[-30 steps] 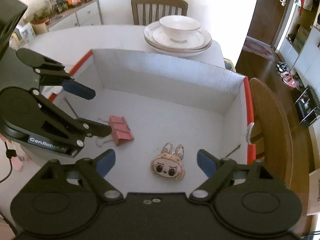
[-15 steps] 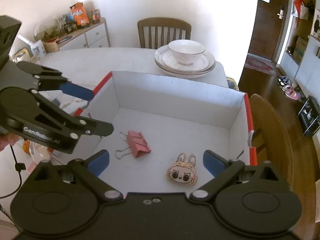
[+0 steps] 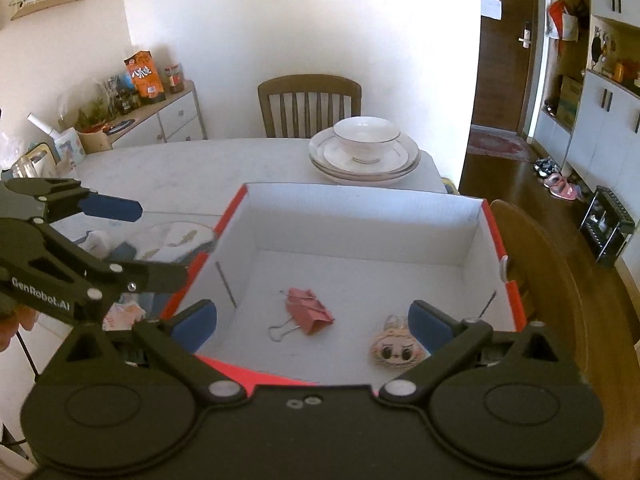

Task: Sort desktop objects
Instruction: 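Withdraw both tools from the box back toward the table items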

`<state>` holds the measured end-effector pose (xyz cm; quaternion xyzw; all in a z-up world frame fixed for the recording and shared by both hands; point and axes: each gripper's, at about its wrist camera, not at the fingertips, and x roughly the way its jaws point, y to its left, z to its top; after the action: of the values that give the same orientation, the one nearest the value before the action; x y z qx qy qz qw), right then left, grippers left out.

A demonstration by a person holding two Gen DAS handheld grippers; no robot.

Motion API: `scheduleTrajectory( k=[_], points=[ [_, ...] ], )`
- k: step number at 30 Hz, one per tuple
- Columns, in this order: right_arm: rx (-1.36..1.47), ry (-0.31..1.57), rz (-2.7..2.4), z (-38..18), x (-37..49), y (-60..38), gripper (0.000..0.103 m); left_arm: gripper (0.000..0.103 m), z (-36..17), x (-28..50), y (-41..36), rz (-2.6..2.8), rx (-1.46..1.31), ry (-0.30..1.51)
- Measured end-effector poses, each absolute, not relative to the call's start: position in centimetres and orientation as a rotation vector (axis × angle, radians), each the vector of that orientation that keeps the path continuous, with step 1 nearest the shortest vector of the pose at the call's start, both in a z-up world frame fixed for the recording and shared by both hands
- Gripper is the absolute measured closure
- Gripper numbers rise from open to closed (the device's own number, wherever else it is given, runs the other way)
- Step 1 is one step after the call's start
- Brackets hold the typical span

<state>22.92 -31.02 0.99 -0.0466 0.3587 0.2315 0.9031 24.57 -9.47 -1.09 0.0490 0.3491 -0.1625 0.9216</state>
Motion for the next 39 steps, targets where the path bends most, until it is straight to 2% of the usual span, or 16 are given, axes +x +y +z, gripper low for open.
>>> scheduleTrajectory(
  k=[19,39],
  points=[
    [-0.081,0.670,0.389,1.0,17.4,-21.5,0.001,0.000,-1.0,19.6,0.5,-0.301,0.100,0.637],
    [-0.082,0.691,0.287,-2.1,14.7,-14.0,0.001,0.000,-3.3,18.2,9.5,-0.267,0.093,0.628]
  ],
)
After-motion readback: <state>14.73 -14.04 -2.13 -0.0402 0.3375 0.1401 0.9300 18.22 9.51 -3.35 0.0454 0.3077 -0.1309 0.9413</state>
